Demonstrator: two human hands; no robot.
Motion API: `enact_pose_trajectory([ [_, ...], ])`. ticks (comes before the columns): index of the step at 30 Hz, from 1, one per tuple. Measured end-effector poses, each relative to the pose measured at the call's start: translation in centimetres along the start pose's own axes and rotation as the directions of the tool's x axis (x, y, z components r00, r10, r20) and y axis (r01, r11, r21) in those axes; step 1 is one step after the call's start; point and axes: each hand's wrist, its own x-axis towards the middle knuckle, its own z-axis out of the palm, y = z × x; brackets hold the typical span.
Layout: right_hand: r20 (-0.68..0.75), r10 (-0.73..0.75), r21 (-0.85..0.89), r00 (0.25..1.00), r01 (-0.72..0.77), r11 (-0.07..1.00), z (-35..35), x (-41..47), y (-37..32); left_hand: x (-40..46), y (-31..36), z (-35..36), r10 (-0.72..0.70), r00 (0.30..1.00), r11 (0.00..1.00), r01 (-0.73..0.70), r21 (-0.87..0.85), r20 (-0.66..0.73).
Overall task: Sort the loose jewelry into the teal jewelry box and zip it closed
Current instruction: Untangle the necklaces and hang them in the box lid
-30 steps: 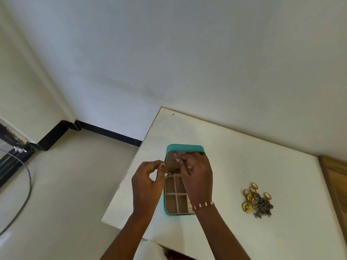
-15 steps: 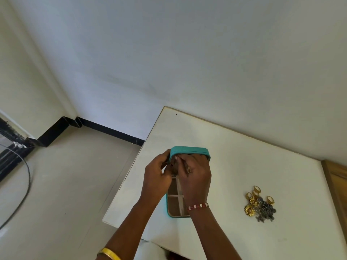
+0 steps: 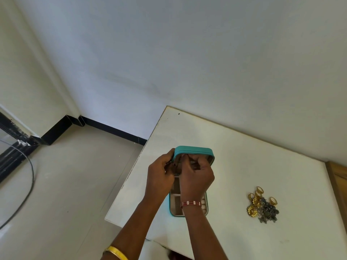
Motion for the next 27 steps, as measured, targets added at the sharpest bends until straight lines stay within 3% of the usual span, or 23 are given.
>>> enact_pose_trajectory([
  [3,0.020,0.062,0.053,0.998,-0.063,0.997,-0.3,0.1,-0.2,-0.1,0.1,0.0,0.017,1.000,1.000,-0.017,-0.006,-0.004],
  [8,0.031,0.040,0.003,0.999,-0.040,0.999,-0.7,0.5,0.1,-0.1,0.1,-0.1,0.024,1.000,1.000,-0.024,0.020,-0.008],
  [19,0.202,-0.267,-0.204,0.942,0.307,0.929,-1.9,0.8,2.0,0.0,0.3,-0.1,-0.059,0.998,0.998,0.059,0.038,0.000],
  [27,0.239,-0.361,-0.213,0.901,0.412,0.886,-4.3,1.0,2.7,-0.8,-0.3,-0.6,-0.100,0.994,0.995,0.099,0.030,0.036],
])
